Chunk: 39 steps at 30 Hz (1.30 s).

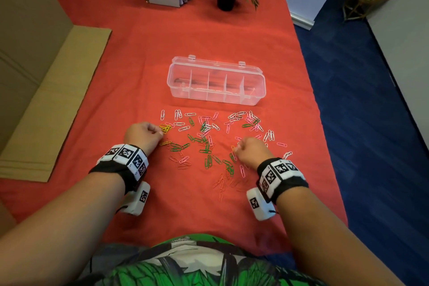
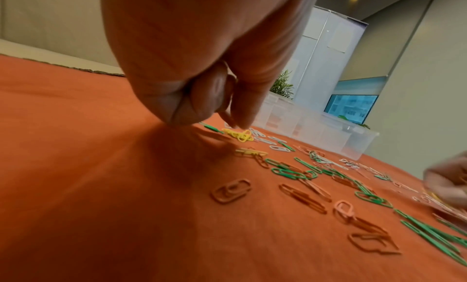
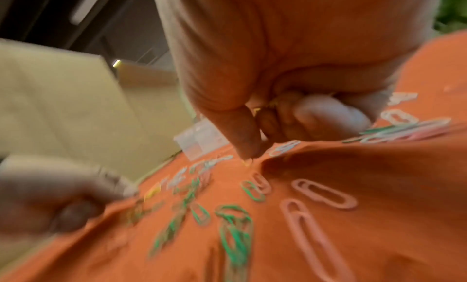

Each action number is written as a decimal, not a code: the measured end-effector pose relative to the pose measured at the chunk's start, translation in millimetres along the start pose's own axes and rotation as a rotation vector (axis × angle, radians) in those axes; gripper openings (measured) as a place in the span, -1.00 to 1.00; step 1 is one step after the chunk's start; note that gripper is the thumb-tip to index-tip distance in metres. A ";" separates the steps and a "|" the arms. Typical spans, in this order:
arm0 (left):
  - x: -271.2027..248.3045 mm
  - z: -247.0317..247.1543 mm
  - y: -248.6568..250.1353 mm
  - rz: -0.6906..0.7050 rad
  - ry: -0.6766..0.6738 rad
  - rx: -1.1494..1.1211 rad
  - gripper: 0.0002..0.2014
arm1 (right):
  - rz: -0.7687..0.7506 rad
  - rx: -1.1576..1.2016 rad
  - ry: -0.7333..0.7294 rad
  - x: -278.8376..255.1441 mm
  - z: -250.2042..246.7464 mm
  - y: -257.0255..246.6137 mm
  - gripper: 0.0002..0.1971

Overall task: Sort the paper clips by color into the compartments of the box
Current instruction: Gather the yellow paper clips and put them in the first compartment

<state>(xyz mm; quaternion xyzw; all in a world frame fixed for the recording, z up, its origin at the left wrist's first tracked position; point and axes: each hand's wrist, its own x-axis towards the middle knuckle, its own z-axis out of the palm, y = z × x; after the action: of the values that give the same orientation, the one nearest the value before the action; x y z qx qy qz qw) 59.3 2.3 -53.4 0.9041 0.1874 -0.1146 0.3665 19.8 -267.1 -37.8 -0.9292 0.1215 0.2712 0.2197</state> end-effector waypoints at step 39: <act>-1.8 5.3 4.3 0.225 -0.274 0.129 -0.91 | -0.082 1.104 -0.204 21.6 -13.7 -45.6 -0.70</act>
<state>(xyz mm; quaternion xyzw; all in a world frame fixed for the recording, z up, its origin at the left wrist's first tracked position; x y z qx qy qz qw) 59.1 -4.7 -53.8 0.9170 0.0257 -0.2066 0.3402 59.5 -236.1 -23.9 -0.6493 0.1876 0.2469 0.6944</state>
